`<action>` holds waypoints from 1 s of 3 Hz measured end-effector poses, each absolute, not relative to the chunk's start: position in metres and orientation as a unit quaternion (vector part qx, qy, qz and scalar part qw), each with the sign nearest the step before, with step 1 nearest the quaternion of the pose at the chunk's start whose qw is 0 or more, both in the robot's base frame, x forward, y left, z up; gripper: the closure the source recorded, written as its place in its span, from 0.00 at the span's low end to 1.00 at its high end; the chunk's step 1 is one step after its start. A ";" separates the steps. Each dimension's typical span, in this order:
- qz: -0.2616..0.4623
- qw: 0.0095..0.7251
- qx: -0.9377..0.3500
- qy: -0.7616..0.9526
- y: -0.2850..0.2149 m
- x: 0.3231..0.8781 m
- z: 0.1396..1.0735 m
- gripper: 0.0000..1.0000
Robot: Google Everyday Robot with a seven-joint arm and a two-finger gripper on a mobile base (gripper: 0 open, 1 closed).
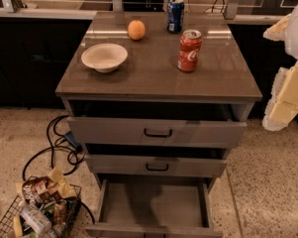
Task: Place coke can into paper bowl
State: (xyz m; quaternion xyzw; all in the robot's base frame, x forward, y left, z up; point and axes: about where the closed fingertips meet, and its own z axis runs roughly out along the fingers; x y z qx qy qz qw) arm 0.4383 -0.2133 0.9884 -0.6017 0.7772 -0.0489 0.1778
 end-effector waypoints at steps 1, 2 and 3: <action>-0.049 0.178 -0.602 0.777 -0.213 0.438 0.988 0.00; -0.039 0.205 -0.597 0.774 -0.214 0.460 0.994 0.00; 0.000 0.277 -0.572 0.772 -0.215 0.518 1.003 0.00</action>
Offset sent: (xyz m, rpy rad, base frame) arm 0.0686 -0.0045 0.0132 0.1620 -0.0835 0.0102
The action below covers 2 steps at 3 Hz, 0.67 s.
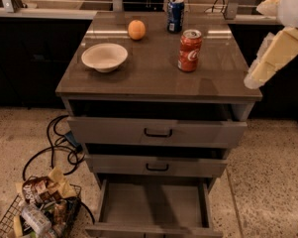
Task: Place coke can into paper bowl
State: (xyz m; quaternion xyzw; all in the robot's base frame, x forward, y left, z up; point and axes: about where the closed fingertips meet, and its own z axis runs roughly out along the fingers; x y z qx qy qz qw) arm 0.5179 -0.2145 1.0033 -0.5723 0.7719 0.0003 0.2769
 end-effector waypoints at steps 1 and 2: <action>0.038 0.328 -0.551 0.767 -0.211 0.555 1.005 0.00; 0.071 0.366 -0.527 0.764 -0.209 0.588 0.989 0.00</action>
Offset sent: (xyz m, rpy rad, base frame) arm 0.1167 0.0032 -0.0334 0.3805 -0.1062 -0.0536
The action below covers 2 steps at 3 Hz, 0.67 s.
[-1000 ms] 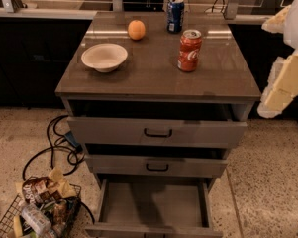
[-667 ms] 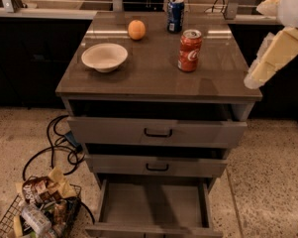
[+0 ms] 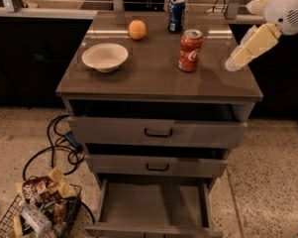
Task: Place coke can into paper bowl
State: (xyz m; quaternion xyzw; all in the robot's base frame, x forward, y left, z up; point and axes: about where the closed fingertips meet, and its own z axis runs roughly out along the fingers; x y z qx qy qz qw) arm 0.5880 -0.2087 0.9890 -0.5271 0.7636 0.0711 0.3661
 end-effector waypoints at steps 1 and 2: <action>0.103 0.412 -0.497 0.757 -0.216 0.616 0.969 0.00; 0.131 0.465 -0.468 0.740 -0.225 0.638 0.956 0.00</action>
Offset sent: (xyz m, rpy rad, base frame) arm 0.0710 -0.0367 -0.0398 0.3820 -0.1835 -0.0528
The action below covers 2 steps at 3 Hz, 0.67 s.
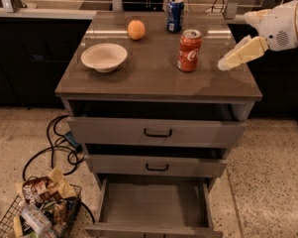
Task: Place coke can into paper bowl
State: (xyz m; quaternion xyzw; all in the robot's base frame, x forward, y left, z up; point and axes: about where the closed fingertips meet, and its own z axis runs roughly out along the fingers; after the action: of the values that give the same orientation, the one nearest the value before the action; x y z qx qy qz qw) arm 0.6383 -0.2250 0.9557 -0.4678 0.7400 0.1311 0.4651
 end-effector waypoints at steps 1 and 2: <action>0.131 0.465 -0.468 0.740 -0.225 0.638 0.956 0.00; 0.155 0.485 -0.462 0.726 -0.217 0.654 0.952 0.00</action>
Offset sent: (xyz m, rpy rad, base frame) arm 0.0221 0.0090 -0.0066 0.0908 -0.0170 0.0276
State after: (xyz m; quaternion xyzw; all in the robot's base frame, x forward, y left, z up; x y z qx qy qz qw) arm 0.6541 -0.2169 0.9521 -0.4621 0.7261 0.1547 0.4851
